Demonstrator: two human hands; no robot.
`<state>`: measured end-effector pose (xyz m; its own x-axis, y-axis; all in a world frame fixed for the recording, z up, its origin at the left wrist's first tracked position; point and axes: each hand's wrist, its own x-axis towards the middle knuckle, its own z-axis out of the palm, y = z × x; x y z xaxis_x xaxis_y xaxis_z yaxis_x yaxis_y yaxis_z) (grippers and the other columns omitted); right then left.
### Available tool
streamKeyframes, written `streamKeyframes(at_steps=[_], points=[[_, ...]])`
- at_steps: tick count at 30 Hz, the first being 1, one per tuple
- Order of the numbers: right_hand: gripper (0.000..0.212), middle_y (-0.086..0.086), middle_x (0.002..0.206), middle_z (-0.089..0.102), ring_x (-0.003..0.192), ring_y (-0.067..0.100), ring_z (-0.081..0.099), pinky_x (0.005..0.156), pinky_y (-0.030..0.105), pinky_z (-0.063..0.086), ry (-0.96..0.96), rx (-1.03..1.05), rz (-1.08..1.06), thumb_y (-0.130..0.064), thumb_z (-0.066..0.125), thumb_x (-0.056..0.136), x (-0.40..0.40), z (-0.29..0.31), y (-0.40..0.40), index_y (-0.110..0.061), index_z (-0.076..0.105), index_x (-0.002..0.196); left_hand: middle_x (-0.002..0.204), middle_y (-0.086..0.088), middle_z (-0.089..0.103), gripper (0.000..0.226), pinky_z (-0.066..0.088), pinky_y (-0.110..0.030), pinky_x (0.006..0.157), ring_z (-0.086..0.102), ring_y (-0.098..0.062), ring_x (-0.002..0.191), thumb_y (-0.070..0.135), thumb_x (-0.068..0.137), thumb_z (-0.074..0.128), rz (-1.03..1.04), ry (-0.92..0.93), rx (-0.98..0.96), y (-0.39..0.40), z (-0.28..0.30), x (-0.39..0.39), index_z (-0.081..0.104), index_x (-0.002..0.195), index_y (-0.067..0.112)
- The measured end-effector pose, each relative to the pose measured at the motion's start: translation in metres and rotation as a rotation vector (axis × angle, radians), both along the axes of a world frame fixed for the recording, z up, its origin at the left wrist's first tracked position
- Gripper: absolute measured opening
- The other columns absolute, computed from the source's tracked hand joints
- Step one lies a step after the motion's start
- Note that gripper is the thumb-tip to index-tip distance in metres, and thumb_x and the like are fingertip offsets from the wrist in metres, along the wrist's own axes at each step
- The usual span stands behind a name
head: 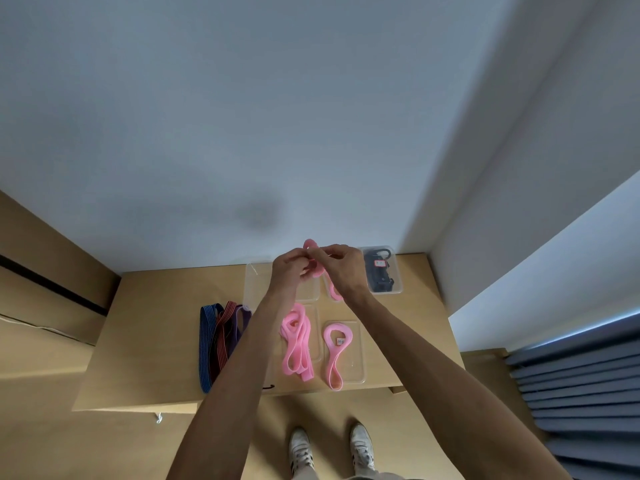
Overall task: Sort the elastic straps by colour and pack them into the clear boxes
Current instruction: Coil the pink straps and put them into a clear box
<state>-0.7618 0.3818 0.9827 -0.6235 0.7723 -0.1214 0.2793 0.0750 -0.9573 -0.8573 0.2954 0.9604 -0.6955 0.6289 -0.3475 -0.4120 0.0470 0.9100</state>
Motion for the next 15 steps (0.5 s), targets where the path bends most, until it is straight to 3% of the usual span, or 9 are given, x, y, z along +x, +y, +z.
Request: streamKeyframes(at_steps=[4, 8, 9, 12, 15], points=[[0.028, -0.016, 0.072, 0.073, 0.071, 0.003, 0.07, 0.074, 0.036, 0.061, -0.02, 0.089, -0.018, -0.05, 0.07, 0.087, 0.0, 0.001, 0.003, -0.024, 0.079, 0.085, 0.085, -0.014, 0.075, 0.011, 0.061, -0.04, 0.083, 0.074, -0.026, 0.086, 0.003, 0.079, 0.074, 0.055, 0.045, 0.005, 0.003, 0.005, 0.007, 0.079, 0.085, 0.011], [0.031, -0.017, 0.069, 0.071, 0.07, 0.001, 0.067, 0.065, 0.019, 0.054, -0.029, 0.142, -0.002, -0.057, 0.061, 0.09, 0.001, 0.007, -0.004, -0.03, 0.071, 0.078, 0.078, -0.01, 0.074, 0.024, 0.062, -0.037, 0.074, 0.072, -0.02, 0.07, 0.011, 0.076, 0.083, 0.185, -0.092, 0.018, 0.002, 0.007, 0.007, 0.071, 0.096, 0.013], [0.031, -0.015, 0.071, 0.07, 0.071, 0.003, 0.067, 0.065, 0.02, 0.053, -0.041, 0.133, -0.013, -0.053, 0.059, 0.092, 0.001, 0.005, -0.004, -0.027, 0.069, 0.079, 0.077, -0.009, 0.074, 0.025, 0.061, -0.036, 0.073, 0.071, -0.02, 0.068, 0.008, 0.078, 0.081, 0.181, -0.107, 0.008, 0.003, 0.009, 0.006, 0.069, 0.099, 0.012], [0.028, 0.004, 0.088, 0.072, 0.085, 0.022, 0.068, 0.08, 0.044, 0.056, -0.069, 0.001, -0.085, -0.033, 0.051, 0.097, 0.005, -0.009, 0.0, -0.01, 0.066, 0.094, 0.074, -0.008, 0.073, 0.022, 0.059, -0.029, 0.065, 0.069, -0.02, 0.066, -0.004, 0.078, 0.072, 0.177, -0.102, -0.006, 0.006, 0.018, 0.007, 0.072, 0.093, 0.012], [0.025, 0.019, 0.11, 0.065, 0.104, 0.038, 0.063, 0.094, 0.056, 0.051, -0.066, -0.235, -0.155, -0.028, 0.044, 0.101, 0.009, -0.016, 0.002, -0.008, 0.06, 0.104, 0.079, -0.003, 0.073, 0.017, 0.057, -0.026, 0.063, 0.069, -0.016, 0.075, 0.003, 0.079, 0.065, 0.223, -0.127, 0.005, 0.008, 0.024, 0.01, 0.076, 0.085, 0.015]])
